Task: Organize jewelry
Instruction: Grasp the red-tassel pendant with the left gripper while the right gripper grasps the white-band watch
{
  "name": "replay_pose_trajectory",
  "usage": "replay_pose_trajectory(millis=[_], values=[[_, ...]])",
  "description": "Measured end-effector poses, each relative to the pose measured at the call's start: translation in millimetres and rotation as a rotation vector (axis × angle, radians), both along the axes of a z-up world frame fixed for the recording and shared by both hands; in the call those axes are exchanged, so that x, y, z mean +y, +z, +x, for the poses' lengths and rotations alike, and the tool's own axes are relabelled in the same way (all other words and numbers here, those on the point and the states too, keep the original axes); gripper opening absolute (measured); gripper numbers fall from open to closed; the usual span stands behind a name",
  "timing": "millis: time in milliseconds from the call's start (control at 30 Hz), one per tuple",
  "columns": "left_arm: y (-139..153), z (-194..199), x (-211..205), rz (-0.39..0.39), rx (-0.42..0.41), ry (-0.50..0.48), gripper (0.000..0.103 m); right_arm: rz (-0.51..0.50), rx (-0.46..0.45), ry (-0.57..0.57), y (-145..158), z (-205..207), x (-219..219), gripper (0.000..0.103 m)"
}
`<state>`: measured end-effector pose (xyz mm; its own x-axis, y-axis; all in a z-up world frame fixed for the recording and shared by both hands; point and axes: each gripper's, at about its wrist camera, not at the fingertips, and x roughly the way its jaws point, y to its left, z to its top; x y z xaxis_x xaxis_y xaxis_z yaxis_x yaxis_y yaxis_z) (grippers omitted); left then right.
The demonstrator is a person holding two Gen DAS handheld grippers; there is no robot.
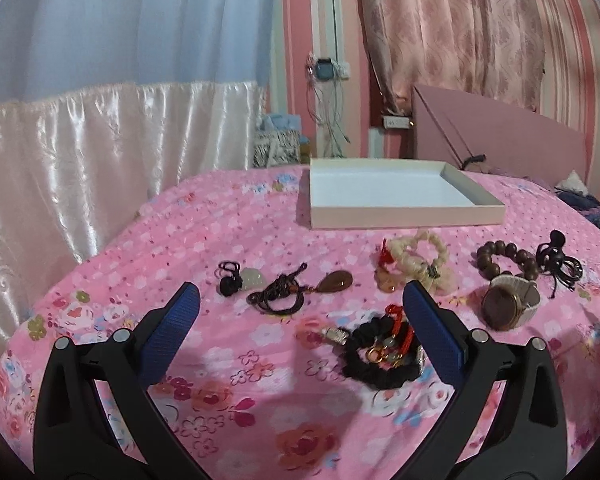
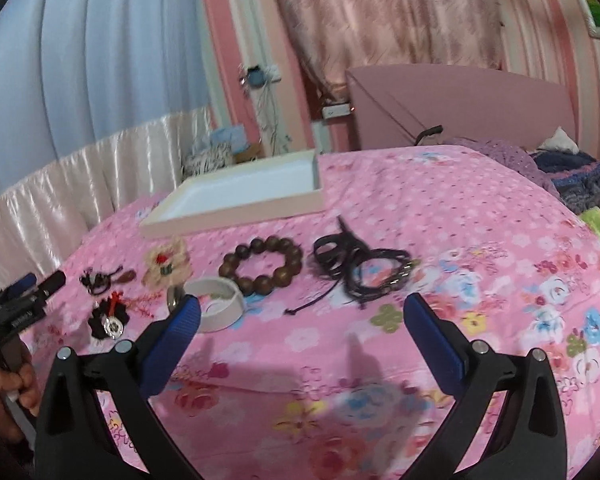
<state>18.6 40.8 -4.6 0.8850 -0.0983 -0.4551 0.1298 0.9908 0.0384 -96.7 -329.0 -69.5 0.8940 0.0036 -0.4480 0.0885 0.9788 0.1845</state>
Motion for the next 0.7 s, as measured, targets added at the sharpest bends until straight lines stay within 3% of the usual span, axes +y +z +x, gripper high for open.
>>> replay_pose_trajectory(millis=[100,267,400,533,633,700], values=[[-7.2,4.8,4.8,-0.027,0.069,-0.038,0.1,-0.02,0.019,0.024,-0.3,9.3,15.3,0.101],[-17.9,16.3,-16.3,-0.002,0.156,-0.127,0.1,-0.041,0.061,0.081,-2.8,33.3,46.9,0.101],[-27.6,33.8,-13.3,-0.02,0.236,-0.138,0.1,-0.084,0.106,0.064,-6.7,47.1,58.6,0.097],[-22.0,41.4,-2.3,-0.03,0.205,-0.136,0.1,-0.063,0.107,0.045,-5.4,49.5,53.6,0.095],[-19.7,47.4,-8.8,-0.086,0.228,-0.192,0.1,-0.063,0.105,0.039,-5.6,52.6,53.8,0.095],[-19.8,48.0,-26.1,-0.07,0.229,-0.225,0.1,-0.063,0.112,0.04,-5.5,56.6,55.1,0.088]])
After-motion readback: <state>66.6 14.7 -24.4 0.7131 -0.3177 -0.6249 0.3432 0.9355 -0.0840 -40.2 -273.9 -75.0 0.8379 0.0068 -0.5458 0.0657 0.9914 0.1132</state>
